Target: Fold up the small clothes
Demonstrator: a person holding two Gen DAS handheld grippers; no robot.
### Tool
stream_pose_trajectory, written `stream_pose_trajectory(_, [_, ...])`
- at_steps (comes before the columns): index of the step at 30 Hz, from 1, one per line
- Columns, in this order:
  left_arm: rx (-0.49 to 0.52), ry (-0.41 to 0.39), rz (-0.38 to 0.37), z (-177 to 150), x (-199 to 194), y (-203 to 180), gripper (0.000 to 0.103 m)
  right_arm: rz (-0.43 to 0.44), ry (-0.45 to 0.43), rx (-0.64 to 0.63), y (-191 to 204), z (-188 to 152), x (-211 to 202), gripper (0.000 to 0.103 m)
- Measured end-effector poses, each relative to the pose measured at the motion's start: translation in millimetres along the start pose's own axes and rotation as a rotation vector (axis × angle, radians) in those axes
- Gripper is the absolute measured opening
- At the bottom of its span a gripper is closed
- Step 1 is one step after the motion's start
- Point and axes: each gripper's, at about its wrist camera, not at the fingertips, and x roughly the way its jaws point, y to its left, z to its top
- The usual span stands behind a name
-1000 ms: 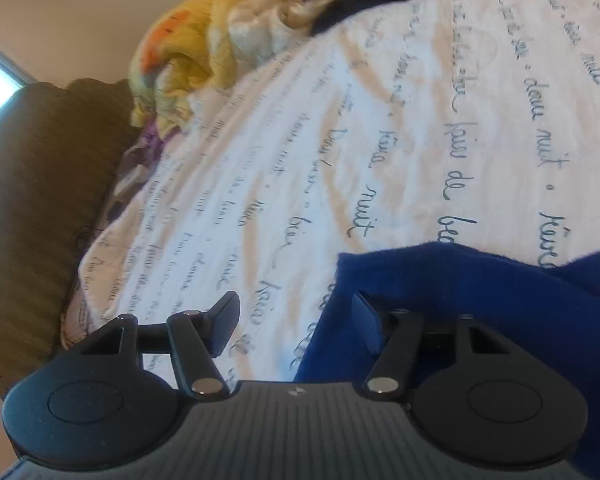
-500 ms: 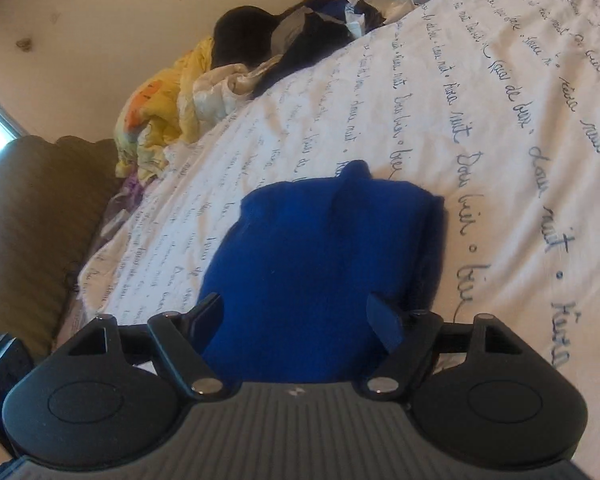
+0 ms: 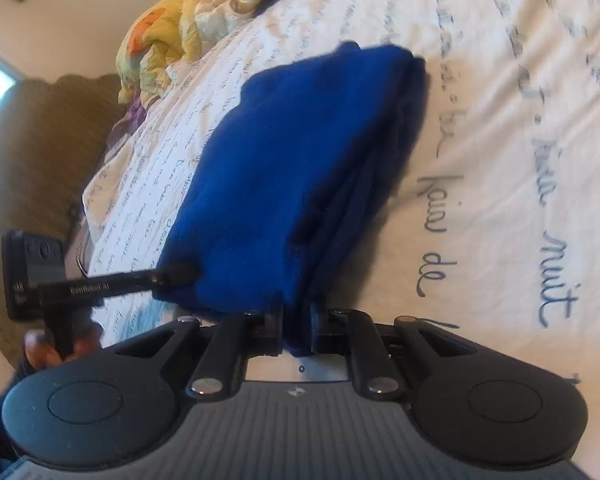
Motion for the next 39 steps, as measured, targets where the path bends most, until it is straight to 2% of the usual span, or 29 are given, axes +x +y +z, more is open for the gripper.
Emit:
stream_pose_trajectory(2, [0.037, -0.003, 0.042, -5.5, 0.5, 1.6, 0.019, -0.100, 0.018, -0.056, 1.2, -4.9, -0.5, 0.009])
stream_pose_trajectory(4, [0.062, -0.020, 0.070, -7.9, -2.3, -6.9, 0.024, -0.111, -0.005, -0.083, -1.3, -11.9, 1.5, 0.010])
stream_pose_trajectory(6, [0.102, -0.056, 0.110, -11.3, -11.4, -20.5, 0.047, -0.116, -0.013, -0.073, -0.2, -11.2, -0.6, 0.015])
stream_pose_trajectory(8, [0.170, -0.127, 0.140, -17.0, -26.6, -35.7, 0.085, -0.150, -0.036, -0.069, 4.3, -3.1, -9.6, 0.017])
stream_pose_trajectory(10, [0.255, -0.208, 0.155, -18.6, -33.8, -56.4, 0.098, -0.140, -0.134, -0.072, 10.6, 11.9, -26.8, 0.019])
stream_pose_trajectory(12, [0.297, -0.226, 0.158, -11.7, -20.9, -75.9, 0.096, -0.114, -0.219, -0.061, 17.3, 34.6, -32.3, 0.025])
stream_pose_trajectory(14, [0.324, -0.216, 0.172, -4.6, 3.8, -89.7, 0.093, -0.103, -0.245, -0.090, 28.8, 61.5, -15.5, 0.039])
stream_pose_trajectory(15, [0.355, -0.206, 0.203, -2.8, 18.1, -96.1, 0.091, -0.118, -0.242, -0.109, 32.7, 73.1, -0.2, 0.046])
stream_pose_trajectory(16, [0.386, -0.192, 0.235, -3.0, 30.8, -100.7, 0.090, -0.168, -0.239, -0.139, 35.7, 83.2, 18.5, 0.059])
stream_pose_trajectory(18, [0.439, -0.169, 0.279, -8.7, 50.6, -103.2, 0.095, -0.330, -0.220, -0.242, 39.1, 90.3, 55.2, 0.062])
stream_pose_trajectory(19, [0.478, -0.179, 0.297, -15.1, 55.8, -104.9, 0.098, -0.396, -0.171, -0.280, 33.1, 90.8, 74.0, 0.063])
stream_pose_trajectory(20, [0.510, -0.179, 0.312, -21.2, 59.6, -106.7, 0.100, -0.381, -0.188, -0.297, 23.1, 87.5, 80.9, 0.067])
stream_pose_trajectory(21, [0.524, -0.184, 0.318, -25.2, 61.4, -107.0, 0.101, -0.340, -0.222, -0.301, 13.6, 84.0, 78.9, 0.067])
stream_pose_trajectory(23, [0.497, -0.189, 0.302, -26.4, 60.5, -102.3, 0.101, -0.298, -0.226, -0.282, 5.3, 84.3, 72.0, 0.067])
stream_pose_trajectory(26, [0.487, -0.187, 0.296, -25.3, 59.8, -99.6, 0.101, -0.355, -0.195, -0.258, 12.4, 92.9, 63.9, 0.067])
stream_pose_trajectory(28, [0.487, -0.189, 0.296, -26.5, 59.5, -99.5, 0.101, -0.390, -0.259, -0.255, 29.4, 89.8, 48.7, 0.069])
stream_pose_trajectory(30, [0.490, -0.192, 0.299, -27.1, 59.7, -100.0, 0.101, -0.336, -0.338, -0.309, 51.0, 80.8, 34.2, 0.069])
stream_pose_trajectory(32, [0.491, -0.190, 0.300, -26.9, 59.8, -100.5, 0.101, -0.306, -0.320, -0.354, 64.2, 77.9, 40.3, 0.069])
stream_pose_trajectory(35, [0.494, -0.187, 0.296, -27.9, 58.3, -100.9, 0.101, -0.348, -0.186, -0.400, 56.0, 75.6, 80.3, 0.068])
stream_pose_trajectory(37, [0.488, -0.190, 0.290, -26.5, 55.6, -100.5, 0.100, -0.335, -0.252, -0.465, 42.6, 66.7, 87.7, 0.069])
stream_pose_trajectory(39, [0.461, -0.205, 0.297, -28.5, 44.3, -99.3, 0.093, -0.311, -0.246, -0.413, 36.8, 74.7, 83.0, 0.069])
